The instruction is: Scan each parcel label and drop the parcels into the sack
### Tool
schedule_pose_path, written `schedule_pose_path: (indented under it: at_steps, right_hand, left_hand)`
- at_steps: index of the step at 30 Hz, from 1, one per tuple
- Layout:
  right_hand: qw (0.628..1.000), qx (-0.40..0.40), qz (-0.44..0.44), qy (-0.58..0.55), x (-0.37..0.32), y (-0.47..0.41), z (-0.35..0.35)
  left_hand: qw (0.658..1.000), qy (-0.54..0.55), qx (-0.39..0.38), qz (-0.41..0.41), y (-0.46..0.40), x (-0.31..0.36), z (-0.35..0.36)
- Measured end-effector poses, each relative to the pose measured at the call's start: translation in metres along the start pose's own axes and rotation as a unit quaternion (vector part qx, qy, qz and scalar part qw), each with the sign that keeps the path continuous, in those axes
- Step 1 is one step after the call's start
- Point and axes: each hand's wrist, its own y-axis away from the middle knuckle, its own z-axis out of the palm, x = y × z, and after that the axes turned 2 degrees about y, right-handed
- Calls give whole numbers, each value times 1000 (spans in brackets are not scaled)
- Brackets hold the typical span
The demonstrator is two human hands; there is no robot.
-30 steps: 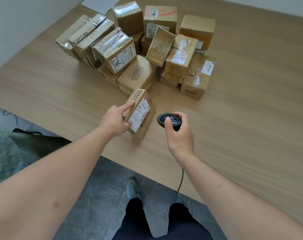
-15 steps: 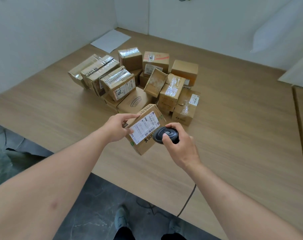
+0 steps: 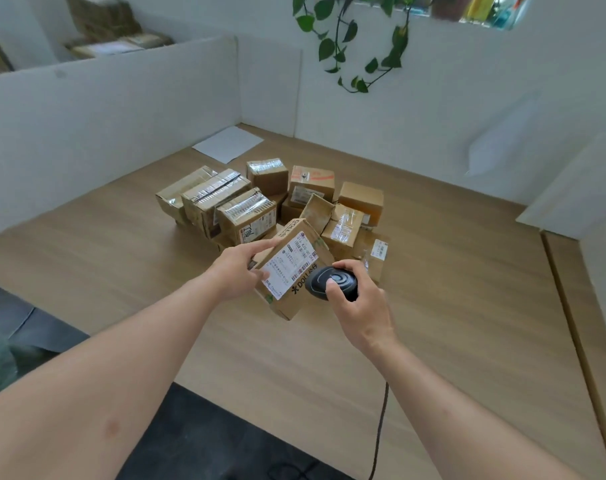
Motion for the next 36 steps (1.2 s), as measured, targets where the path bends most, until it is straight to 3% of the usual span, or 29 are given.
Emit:
schedule_pose_path:
  at_steps: [6,11,15,21,26,36]
  right_hand:
    - [988,88,36,-119,-46,-8,47]
    - [981,89,26,-171,-92,-10,96]
    - [982,38,-6,-186,-120,-8,134]
    - [975,-82,-52,-201,-148,4,187]
    - [957,-188,-90,-200,-171,21,226]
    - [910,-351,-145,-167,-231,87,317]
  left_hand:
    - [997,21,30,69,14,-14,-45]
    - [989,45,117,79,34,-38,-85]
    - [987,62,142,51,60,-68,-109]
    - [969,44,242,-5,117,-111,-130]
    - [940,-4,323,-112,174,-153,-139]
    - [874,21,422,-242,305,-235,-170]
